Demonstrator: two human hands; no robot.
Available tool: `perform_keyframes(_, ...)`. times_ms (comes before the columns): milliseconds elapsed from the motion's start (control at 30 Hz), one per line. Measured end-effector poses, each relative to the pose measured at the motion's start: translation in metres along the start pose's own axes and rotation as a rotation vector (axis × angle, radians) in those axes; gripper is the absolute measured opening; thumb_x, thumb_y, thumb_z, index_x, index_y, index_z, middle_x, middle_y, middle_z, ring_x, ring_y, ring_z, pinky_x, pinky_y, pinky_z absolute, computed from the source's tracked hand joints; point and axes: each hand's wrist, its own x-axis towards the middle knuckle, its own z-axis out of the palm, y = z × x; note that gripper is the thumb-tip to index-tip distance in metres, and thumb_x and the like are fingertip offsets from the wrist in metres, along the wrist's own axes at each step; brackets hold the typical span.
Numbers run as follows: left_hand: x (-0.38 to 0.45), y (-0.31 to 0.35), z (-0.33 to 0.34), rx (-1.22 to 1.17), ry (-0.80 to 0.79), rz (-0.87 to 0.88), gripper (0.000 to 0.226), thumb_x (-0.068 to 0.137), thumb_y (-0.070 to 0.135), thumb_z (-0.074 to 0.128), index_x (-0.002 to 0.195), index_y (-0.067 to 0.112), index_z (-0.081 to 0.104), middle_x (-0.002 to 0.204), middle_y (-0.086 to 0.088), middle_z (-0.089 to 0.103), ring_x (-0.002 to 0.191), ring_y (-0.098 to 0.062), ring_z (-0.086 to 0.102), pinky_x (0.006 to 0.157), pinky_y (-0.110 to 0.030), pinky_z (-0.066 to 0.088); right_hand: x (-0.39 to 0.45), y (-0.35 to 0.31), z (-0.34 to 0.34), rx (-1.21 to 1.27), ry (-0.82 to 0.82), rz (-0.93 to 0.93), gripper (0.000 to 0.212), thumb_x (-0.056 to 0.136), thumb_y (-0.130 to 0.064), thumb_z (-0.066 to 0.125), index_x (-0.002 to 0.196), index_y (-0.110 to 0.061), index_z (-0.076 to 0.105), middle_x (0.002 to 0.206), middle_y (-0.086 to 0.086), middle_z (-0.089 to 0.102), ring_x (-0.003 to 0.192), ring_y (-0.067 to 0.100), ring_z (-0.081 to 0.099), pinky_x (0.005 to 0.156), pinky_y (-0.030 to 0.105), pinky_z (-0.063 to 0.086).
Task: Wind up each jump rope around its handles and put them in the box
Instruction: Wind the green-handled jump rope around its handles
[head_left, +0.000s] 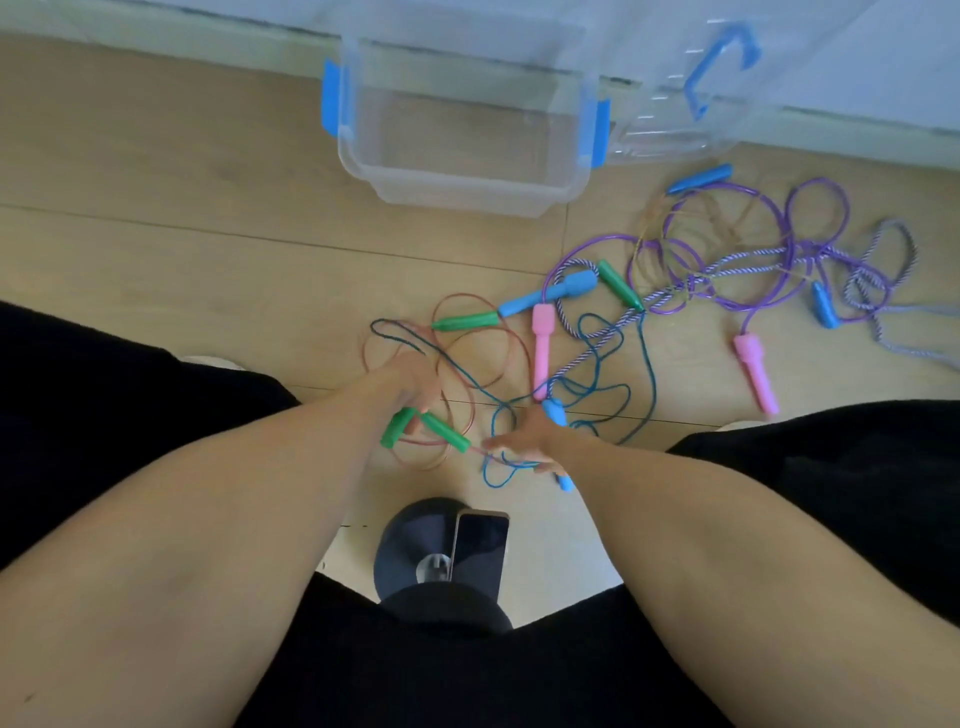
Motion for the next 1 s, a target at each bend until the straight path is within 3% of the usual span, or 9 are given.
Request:
perform_keyframes(133,0.014,0.009,-0.01,-0.054,-0.02,0.1,0.022,0.09,0.012,0.058,0.087,-0.006,0.07,0.078,-0.018,0.072,0.046,-0.021,0.052,0.034,-0.018,0.036,0.008,-0.026,-0.015,0.523,-0.101,0.123,0.037,0.086,-0.041,0.066,0.111,-0.016,0.055,0.103,0.002,0.061,0.096,0.02,0.058,0.093,0.044,0.045)
perform_keyframes(267,0.023,0.016,-0.024,-0.102,-0.098,0.111,0.023,0.085,0.015,0.06,0.088,-0.005,0.071,0.072,-0.013,0.063,0.047,-0.022,0.045,0.04,-0.018,0.033,0.01,-0.066,-0.029,0.647,-0.124,0.088,0.017,0.092,-0.033,0.051,0.101,-0.02,0.058,0.101,0.003,0.063,0.099,0.021,0.06,0.098,0.05,0.034)
perform_keyframes(400,0.029,0.021,-0.03,-0.229,0.202,0.078,0.025,0.082,0.03,0.057,0.074,0.009,0.069,0.073,-0.011,0.069,0.057,-0.027,0.062,0.049,-0.022,0.044,0.002,-0.119,-0.038,0.687,-0.034,-0.041,0.025,0.098,-0.023,0.042,0.076,-0.021,0.055,0.067,-0.006,0.057,0.059,0.01,0.049,0.073,0.035,0.036)
perform_keyframes(500,0.045,0.019,-0.04,-0.499,0.471,0.026,0.04,0.068,0.045,0.049,0.069,0.007,0.061,0.084,-0.024,0.071,0.081,-0.042,0.07,0.073,-0.045,0.057,-0.011,-0.155,-0.053,0.706,-0.093,-0.182,0.032,0.099,-0.021,0.04,0.069,-0.02,0.052,0.064,-0.003,0.059,0.054,0.009,0.053,0.059,0.026,0.035)
perform_keyframes(567,0.034,0.03,-0.051,-0.736,0.521,0.06,0.033,0.07,0.042,0.046,0.064,0.01,0.053,0.09,-0.031,0.066,0.078,-0.045,0.067,0.069,-0.048,0.055,-0.029,-0.172,-0.072,0.682,-0.116,-0.301,0.032,0.101,-0.022,0.041,0.071,-0.016,0.053,0.066,0.002,0.063,0.049,0.01,0.061,0.047,0.018,0.042)
perform_keyframes(633,0.01,0.051,-0.063,-0.977,0.429,0.133,0.031,0.086,0.037,0.044,0.068,0.015,0.056,0.074,-0.017,0.069,0.05,-0.031,0.059,0.046,-0.031,0.044,-0.052,-0.183,-0.096,0.579,-0.082,-0.435,0.034,0.102,-0.018,0.039,0.075,-0.008,0.055,0.057,0.004,0.067,0.044,0.01,0.064,0.043,0.013,0.046)
perform_keyframes(700,-0.007,0.075,-0.078,-1.149,0.137,0.287,0.045,0.098,0.04,0.031,0.069,0.015,0.053,0.055,-0.004,0.064,0.034,-0.019,0.044,0.036,-0.018,0.024,-0.074,-0.186,-0.121,0.496,-0.037,-0.514,0.03,0.098,-0.011,0.039,0.078,0.001,0.058,0.061,0.012,0.07,0.048,0.019,0.067,0.05,0.019,0.053)
perform_keyframes(833,-0.043,0.115,-0.109,-1.068,-0.107,0.58,0.053,0.099,0.05,0.032,0.067,0.011,0.049,0.047,-0.006,0.044,0.041,-0.023,0.052,0.038,-0.017,0.018,-0.128,-0.182,-0.154,0.226,0.102,-0.644,0.033,0.093,-0.002,0.039,0.065,0.001,0.056,0.046,0.005,0.064,0.041,0.017,0.06,0.046,0.026,0.051)
perform_keyframes(1000,-0.109,0.143,-0.134,-0.683,-0.086,0.708,0.034,0.101,0.029,0.037,0.082,0.012,0.059,0.073,-0.007,0.069,0.064,-0.019,0.067,0.035,-0.018,0.024,-0.213,-0.16,-0.185,-0.074,0.35,-0.723,0.024,0.09,-0.01,0.056,0.089,0.009,0.071,0.072,0.012,0.072,0.066,0.021,0.067,0.071,0.03,0.055)
